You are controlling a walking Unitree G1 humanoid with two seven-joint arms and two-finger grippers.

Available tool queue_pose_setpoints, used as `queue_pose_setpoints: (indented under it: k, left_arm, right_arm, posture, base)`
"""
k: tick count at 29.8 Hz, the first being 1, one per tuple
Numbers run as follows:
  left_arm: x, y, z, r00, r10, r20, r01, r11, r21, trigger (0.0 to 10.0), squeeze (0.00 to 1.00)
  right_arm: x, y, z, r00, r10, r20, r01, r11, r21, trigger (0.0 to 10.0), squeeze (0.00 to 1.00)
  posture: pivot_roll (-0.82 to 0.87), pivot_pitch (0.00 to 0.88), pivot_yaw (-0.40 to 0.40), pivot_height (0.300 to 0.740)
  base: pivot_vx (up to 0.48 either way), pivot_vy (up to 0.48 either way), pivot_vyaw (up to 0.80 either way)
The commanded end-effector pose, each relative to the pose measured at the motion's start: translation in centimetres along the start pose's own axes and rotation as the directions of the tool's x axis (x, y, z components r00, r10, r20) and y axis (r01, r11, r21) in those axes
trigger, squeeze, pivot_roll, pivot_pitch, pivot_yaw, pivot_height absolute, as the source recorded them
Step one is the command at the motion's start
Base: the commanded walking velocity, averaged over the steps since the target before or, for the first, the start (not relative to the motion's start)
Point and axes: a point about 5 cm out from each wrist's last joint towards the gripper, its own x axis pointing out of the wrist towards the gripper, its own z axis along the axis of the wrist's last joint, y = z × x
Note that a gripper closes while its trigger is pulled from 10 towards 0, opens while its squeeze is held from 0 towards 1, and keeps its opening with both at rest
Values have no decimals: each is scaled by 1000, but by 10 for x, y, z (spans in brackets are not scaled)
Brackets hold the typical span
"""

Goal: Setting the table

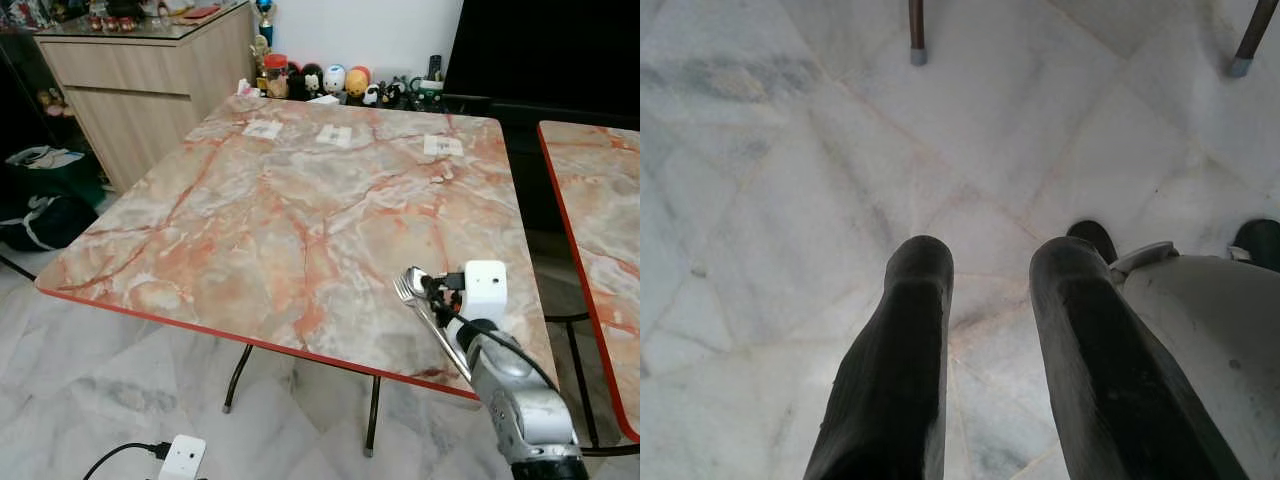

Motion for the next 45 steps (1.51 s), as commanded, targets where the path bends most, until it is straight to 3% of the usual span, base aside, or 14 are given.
queue_pose_setpoints:
  k: [1, 4, 5, 6, 7, 8, 11, 12, 13, 14, 26, 30, 37, 45]
  left_arm:
    - [0, 1, 0, 1000, -5, 1, 5, 1000, 10, 10000, 0]
    - [0, 1, 0, 1000, -5, 2, 5, 1000, 9, 10000, 0]
    - [0, 1, 1, 1000, -6, 2, 6, 1000, 9, 10000, 0]
    - [0, 0, 1, 1000, -7, 4, 7, 1000, 10, 10000, 0]
    - [0, 0, 1, 1000, -8, 4, 8, 1000, 10, 10000, 0]
    - [0, 0, 1, 1000, -9, 3, 9, 1000, 11, 10000, 0]
    - [0, -1, 1, 1000, -11, 3, 11, 1000, 12, 10000, 0]
    - [0, -1, 1, 1000, -12, 3, 12, 1000, 14, 10000, 0]
    - [0, -1, 1, 1000, -12, 4, 12, 1000, 15, 10000, 0]
    - [1, -2, 2, 1000, -14, 6, 14, 1000, 17, 10000, 0]
    - [1, -2, 5, 1000, -22, 13, 22, 999, 38, 10000, 0]
    - [1, -2, 5, 1000, -26, 12, 25, 999, 46, 10000, 0]
    - [1, -1, 5, 1000, -27, 11, 26, 998, 52, 10000, 0]
    - [1, -3, 3, 999, -32, 7, 32, 998, 49, 10000, 0]
  right_arm:
    - [2, -2, 4, 1000, -4, -11, 4, 1000, 3, 10000, 0]
    - [2, -2, 0, 998, 27, -50, -28, 999, -23, 10000, 0]
    - [2, -3, 0, 998, 28, -48, -29, 999, -29, 10000, 329]
    - [1, -5, 1, 999, 16, -47, -17, 1000, -24, 10000, 451]
    - [1, -6, 2, 999, 11, -47, -12, 1000, -21, 10000, 871]
    - [0, -8, 2, 999, 11, -47, -11, 1000, -10, 10000, 1000]
    - [0, -9, 2, 998, 17, -61, -18, 1000, -12, 10000, 1000]
    - [0, -10, 2, 997, 17, -69, -19, 1000, -22, 10000, 937]
    - [0, -11, 1, 997, 14, -73, -16, 999, -29, 10000, 149]
    - [0, -14, -1, 996, 3, -89, -6, 999, -32, 10000, 0]
    - [-1, -14, -13, 979, 45, -199, -57, 997, -56, 10000, 0]
    - [0, -13, -10, 982, 63, -180, -63, 998, 8, 10000, 0]
    - [1, -13, -8, 976, 90, -199, -89, 996, 13, 10000, 0]
    - [3, -21, -12, 971, 54, -232, -70, 996, -58, 10000, 0]
  posture:
    - [10, 11, 17, 740]
    - [10, 11, 17, 740]
    - [10, 11, 17, 740]
    - [11, 9, 18, 740]
    - [10, 8, 18, 740]
    - [9, 6, 19, 740]
    - [9, 6, 19, 740]
    - [9, 6, 19, 740]
    - [9, 6, 19, 740]
    - [6, 0, 20, 740]
    - [1, 0, 29, 740]
    - [2, 0, 34, 740]
    - [5, 0, 35, 740]
    - [2, 6, 35, 740]
  base:
    - [0, 0, 0]
    - [0, 0, 0]
    - [0, 0, 0]
    - [0, 0, 0]
    - [0, 0, 0]
    - [0, 0, 0]
    - [0, 0, 0]
    - [0, 0, 0]
    - [0, 0, 0]
    - [0, 0, 0]
    - [0, 0, 0]
    - [0, 0, 0]
    - [0, 0, 0]
    - [0, 0, 0]
